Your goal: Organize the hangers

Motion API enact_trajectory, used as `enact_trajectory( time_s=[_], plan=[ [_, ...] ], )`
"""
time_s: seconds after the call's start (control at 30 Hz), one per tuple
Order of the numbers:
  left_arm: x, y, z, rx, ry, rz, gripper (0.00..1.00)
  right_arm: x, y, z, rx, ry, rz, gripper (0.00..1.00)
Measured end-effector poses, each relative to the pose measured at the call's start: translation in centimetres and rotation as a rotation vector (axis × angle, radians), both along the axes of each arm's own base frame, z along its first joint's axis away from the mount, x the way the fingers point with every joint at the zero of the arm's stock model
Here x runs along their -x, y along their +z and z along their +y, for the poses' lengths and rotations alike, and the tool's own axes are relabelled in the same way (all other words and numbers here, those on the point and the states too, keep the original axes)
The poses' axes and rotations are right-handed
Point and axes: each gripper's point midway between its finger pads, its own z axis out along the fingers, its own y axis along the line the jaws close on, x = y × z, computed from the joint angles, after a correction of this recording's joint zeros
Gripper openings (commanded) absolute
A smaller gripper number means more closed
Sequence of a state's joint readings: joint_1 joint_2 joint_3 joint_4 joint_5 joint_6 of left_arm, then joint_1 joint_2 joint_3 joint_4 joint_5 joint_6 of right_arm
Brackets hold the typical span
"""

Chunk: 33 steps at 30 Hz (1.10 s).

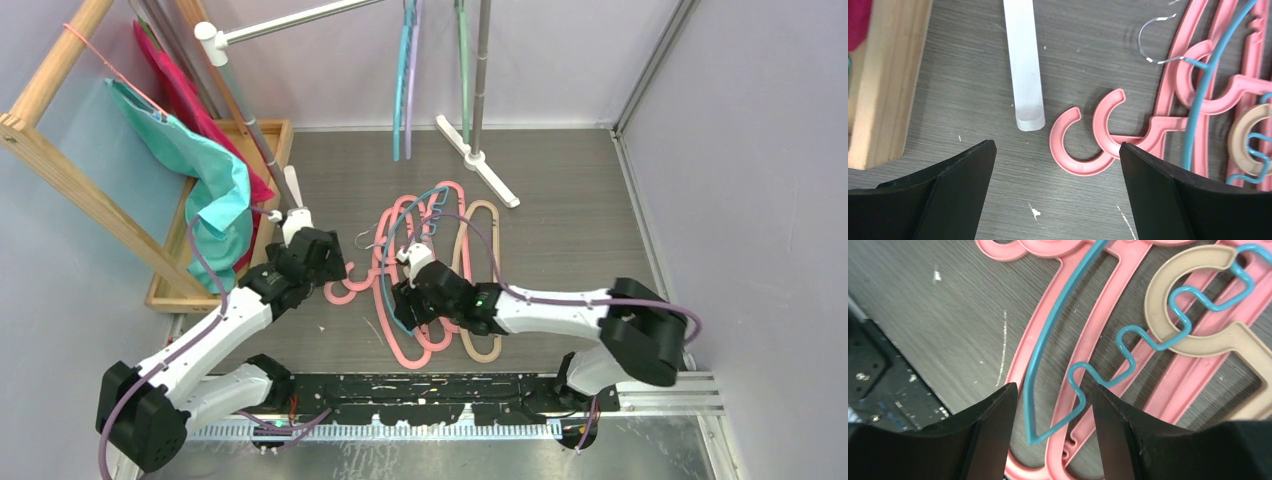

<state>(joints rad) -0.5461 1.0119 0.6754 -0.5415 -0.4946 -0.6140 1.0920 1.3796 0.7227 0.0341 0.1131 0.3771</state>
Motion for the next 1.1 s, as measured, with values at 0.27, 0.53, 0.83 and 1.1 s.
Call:
enact_trajectory(
  time_s=[0.27, 0.53, 0.83, 1.1],
  plan=[
    [0.5, 2.1, 0.8, -0.006, 0.019, -0.032, 0.98, -1.2, -3.5, 2.8, 0.068, 0.020, 0.031, 0.61],
    [0.7, 1.9, 1.1, -0.019, 0.020, -0.019, 0.98, -2.2, -2.6, 5.4, 0.019, 0.036, 0.018, 0.59],
    [0.9, 1.9, 1.2, -0.019, 0.018, -0.024, 0.98, -2.3, -5.6, 5.5, 0.076, 0.030, 0.052, 0.34],
    [1.2, 2.1, 1.5, -0.017, 0.023, -0.038, 0.98, -2.7, -5.8, 4.9, 0.086, -0.010, 0.042, 0.01]
  ],
)
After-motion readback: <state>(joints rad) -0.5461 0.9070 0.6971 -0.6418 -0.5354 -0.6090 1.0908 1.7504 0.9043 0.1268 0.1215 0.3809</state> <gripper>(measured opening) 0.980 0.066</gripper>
